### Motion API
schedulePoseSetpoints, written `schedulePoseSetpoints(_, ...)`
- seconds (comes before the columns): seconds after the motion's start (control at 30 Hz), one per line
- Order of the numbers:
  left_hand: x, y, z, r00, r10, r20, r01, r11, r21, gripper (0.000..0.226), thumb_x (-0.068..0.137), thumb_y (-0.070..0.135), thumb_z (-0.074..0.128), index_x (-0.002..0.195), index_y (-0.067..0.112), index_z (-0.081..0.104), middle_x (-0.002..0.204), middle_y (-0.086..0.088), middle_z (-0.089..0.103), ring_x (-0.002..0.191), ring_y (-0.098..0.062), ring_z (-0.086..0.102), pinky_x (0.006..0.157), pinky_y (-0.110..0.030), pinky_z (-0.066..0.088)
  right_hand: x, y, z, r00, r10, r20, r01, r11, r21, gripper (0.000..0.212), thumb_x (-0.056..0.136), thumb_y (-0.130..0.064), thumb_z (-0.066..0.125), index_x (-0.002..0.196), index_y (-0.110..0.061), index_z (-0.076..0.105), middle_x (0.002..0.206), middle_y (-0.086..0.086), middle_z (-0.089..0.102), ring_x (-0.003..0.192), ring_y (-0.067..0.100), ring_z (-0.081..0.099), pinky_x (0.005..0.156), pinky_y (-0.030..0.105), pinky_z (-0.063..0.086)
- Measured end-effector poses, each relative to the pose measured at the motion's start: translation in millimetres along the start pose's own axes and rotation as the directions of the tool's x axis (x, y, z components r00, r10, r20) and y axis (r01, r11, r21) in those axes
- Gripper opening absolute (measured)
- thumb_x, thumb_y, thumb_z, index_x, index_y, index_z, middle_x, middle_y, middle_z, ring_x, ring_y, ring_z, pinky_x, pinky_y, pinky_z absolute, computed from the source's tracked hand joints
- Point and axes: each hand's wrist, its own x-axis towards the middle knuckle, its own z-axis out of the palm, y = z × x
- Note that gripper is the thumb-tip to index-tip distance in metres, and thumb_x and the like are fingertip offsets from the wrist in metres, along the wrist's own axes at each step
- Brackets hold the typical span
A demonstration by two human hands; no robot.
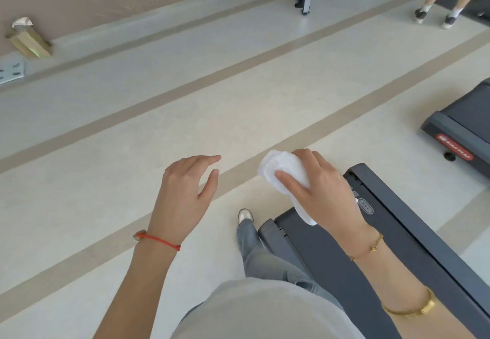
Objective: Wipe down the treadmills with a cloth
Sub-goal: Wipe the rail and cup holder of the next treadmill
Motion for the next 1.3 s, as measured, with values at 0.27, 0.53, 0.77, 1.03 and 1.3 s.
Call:
schedulePoseSetpoints(0.27,184,-39,22,0.997,0.063,0.047,-0.06,0.997,-0.056,0.025,0.097,0.015,0.057,0.119,0.014,0.067,0.114,0.001,0.069,0.107,-0.021,0.062,0.097,-0.046,0.046,157,16,6,0.995,0.096,-0.038,-0.097,0.995,0.0,0.045,0.089,-0.059,0.047,0.114,-0.022,0.052,0.098,-0.003,0.059,0.078,0.02,0.058,0.061,0.027,0.036)
schedulePoseSetpoints(0.53,354,-40,59,0.959,0.239,0.151,-0.222,0.967,-0.126,0.025,0.096,0.015,0.057,0.12,0.015,0.067,0.115,0.002,0.068,0.108,-0.021,0.062,0.097,-0.047,0.046,265,54,-6,0.935,0.32,-0.151,-0.314,0.947,0.063,0.036,0.09,-0.057,0.05,0.111,-0.027,0.052,0.098,-0.009,0.057,0.08,0.016,0.057,0.062,0.03,0.043)
schedulePoseSetpoints(0.77,494,-22,127,0.868,0.434,0.242,-0.387,0.896,-0.217,0.025,0.095,0.013,0.059,0.118,0.012,0.067,0.115,-0.001,0.069,0.108,-0.022,0.064,0.096,-0.048,0.047,347,108,-15,0.832,0.49,-0.259,-0.481,0.871,0.101,0.038,0.089,-0.057,0.05,0.11,-0.025,0.052,0.099,-0.005,0.058,0.083,0.02,0.057,0.07,0.04,0.05)
schedulePoseSetpoints(1.03,662,30,208,0.733,0.621,0.279,-0.545,0.781,-0.305,0.024,0.095,0.013,0.059,0.118,0.012,0.067,0.114,0.0,0.069,0.107,-0.022,0.064,0.096,-0.048,0.047,461,186,-47,0.694,0.612,-0.379,-0.603,0.782,0.158,0.038,0.09,-0.057,0.049,0.11,-0.025,0.051,0.099,-0.006,0.056,0.083,0.02,0.055,0.069,0.037,0.047)
schedulePoseSetpoints(1.3,778,119,291,0.54,0.77,0.34,-0.642,0.638,-0.424,0.027,0.095,0.021,0.053,0.117,0.012,0.068,0.113,-0.001,0.069,0.107,-0.023,0.064,0.096,-0.049,0.047,518,258,-90,0.49,0.736,-0.467,-0.722,0.643,0.256,0.038,0.09,-0.059,0.049,0.111,-0.027,0.05,0.099,-0.006,0.057,0.081,0.018,0.055,0.067,0.035,0.045)
